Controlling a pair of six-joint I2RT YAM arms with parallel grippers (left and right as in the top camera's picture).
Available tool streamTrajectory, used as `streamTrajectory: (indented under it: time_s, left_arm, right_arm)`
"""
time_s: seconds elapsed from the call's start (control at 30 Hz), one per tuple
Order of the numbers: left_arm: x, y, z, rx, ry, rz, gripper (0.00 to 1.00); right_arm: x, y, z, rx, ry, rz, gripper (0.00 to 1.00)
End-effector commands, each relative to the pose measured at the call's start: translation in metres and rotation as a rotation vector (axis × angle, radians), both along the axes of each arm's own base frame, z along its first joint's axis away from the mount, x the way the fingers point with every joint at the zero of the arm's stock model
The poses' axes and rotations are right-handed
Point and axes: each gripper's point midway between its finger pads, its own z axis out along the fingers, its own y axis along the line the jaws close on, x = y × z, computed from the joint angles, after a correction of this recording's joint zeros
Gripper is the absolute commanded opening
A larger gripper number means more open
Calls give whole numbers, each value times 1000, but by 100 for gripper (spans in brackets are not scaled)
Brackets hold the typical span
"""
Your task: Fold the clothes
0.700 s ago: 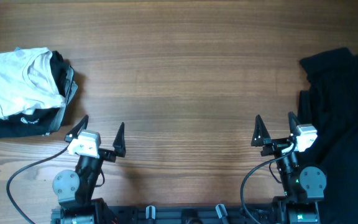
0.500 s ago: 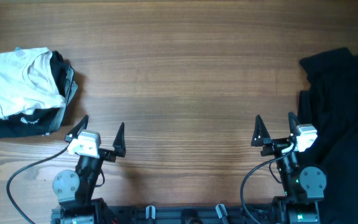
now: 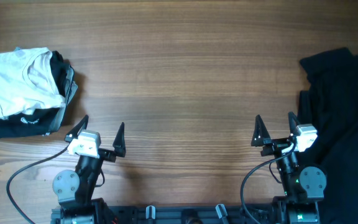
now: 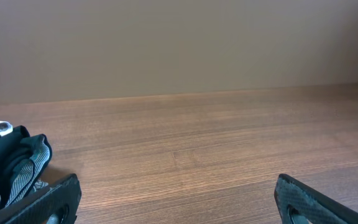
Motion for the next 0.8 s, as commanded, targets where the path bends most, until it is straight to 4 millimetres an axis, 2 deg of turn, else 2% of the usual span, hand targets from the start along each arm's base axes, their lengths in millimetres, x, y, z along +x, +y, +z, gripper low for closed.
streamTrajectory:
  time_s: [0.0, 0.23, 0.37, 0.47, 0.53, 0.6, 0.63, 0.7, 0.77]
  left_arm:
    - [0, 1, -1, -8, 2, 7, 100]
    - [0, 1, -1, -7, 1, 7, 100]
    - [0, -2, 0, -8, -2, -6, 100]
    - [-4, -13, 0, -11, -2, -77, 100]
    - [-7, -22, 1, -14, -6, -130, 100]
    - [-8, -26, 11, -31, -41, -155, 100]
    - [-9, -26, 27, -72, -81, -156, 100]
    - [-15, -27, 60, -82, -149, -160, 100]
    - [-19, -28, 82, -92, -147, -161, 100]
  right_arm:
    - [0, -2, 1, -10, -6, -10, 100]
    - [0, -2, 5, -10, -23, -10, 100]
    - [0, -2, 0, -10, -4, -10, 100]
    - [0, 1, 0, 12, -1, 5, 100]
    - [0, 1, 2, 126, 13, 9, 100]
    - [-5, 20, 18, 112, -41, 124, 100]
    - [-9, 26, 30, 108, -66, 160, 100]
    - [-16, 27, 62, 76, -125, 169, 100]
    - [-21, 27, 90, 67, -123, 167, 100]
